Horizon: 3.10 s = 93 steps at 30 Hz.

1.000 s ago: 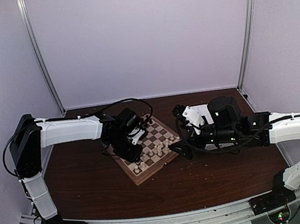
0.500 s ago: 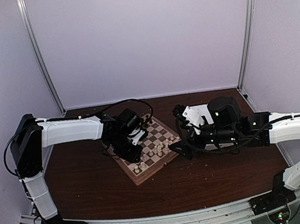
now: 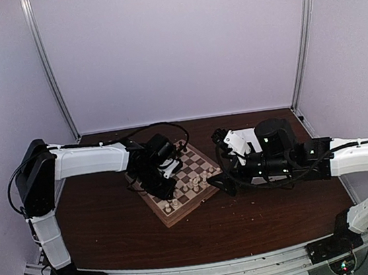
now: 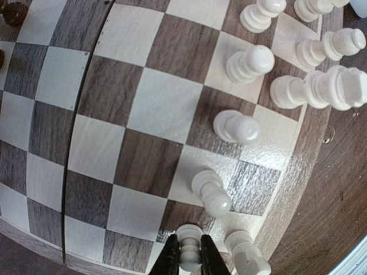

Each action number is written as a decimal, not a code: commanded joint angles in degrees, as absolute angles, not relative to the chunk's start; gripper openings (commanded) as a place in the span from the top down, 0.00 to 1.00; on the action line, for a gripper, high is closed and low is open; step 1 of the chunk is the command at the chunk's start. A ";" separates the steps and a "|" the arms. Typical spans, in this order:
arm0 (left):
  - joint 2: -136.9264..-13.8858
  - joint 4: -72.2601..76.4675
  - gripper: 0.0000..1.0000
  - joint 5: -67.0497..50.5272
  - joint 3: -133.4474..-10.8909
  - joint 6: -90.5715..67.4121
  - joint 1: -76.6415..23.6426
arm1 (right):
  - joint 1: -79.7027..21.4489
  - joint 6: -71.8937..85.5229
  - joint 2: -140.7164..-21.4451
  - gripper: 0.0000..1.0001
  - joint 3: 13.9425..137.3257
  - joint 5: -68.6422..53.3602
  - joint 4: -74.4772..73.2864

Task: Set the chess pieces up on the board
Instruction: Place the chess piece on the chessboard, then pick up the chess piece from the storage box.

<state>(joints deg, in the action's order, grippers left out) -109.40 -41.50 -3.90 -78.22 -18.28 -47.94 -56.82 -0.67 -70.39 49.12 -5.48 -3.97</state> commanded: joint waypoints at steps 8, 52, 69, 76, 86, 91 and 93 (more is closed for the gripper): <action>-109.89 -40.34 0.75 -3.43 -79.65 -17.32 -47.54 | -56.60 -0.35 -68.28 0.00 48.34 -4.38 -3.62; -80.38 -32.04 0.54 5.54 -78.10 -11.50 -48.65 | -13.92 22.69 -76.98 0.18 59.27 0.68 -27.32; -76.74 -27.20 0.37 12.18 -74.23 -14.24 -48.60 | -2.26 21.15 -103.37 0.65 71.05 -13.31 -19.55; -76.66 -27.41 0.37 11.24 -74.44 -16.00 -48.56 | -1.02 20.75 -110.63 0.71 74.98 -18.83 -18.78; -77.63 -27.43 0.36 10.06 -75.01 -17.65 -48.60 | -0.88 19.55 -114.29 0.74 76.72 -25.90 -19.67; -78.05 -27.57 0.36 9.62 -75.32 -18.02 -48.60 | -0.94 18.81 -115.20 0.73 77.38 -27.20 -20.86; -78.13 -27.52 0.36 9.55 -75.32 -18.10 -48.60 | -0.88 18.05 -116.32 0.72 78.68 -27.18 -23.15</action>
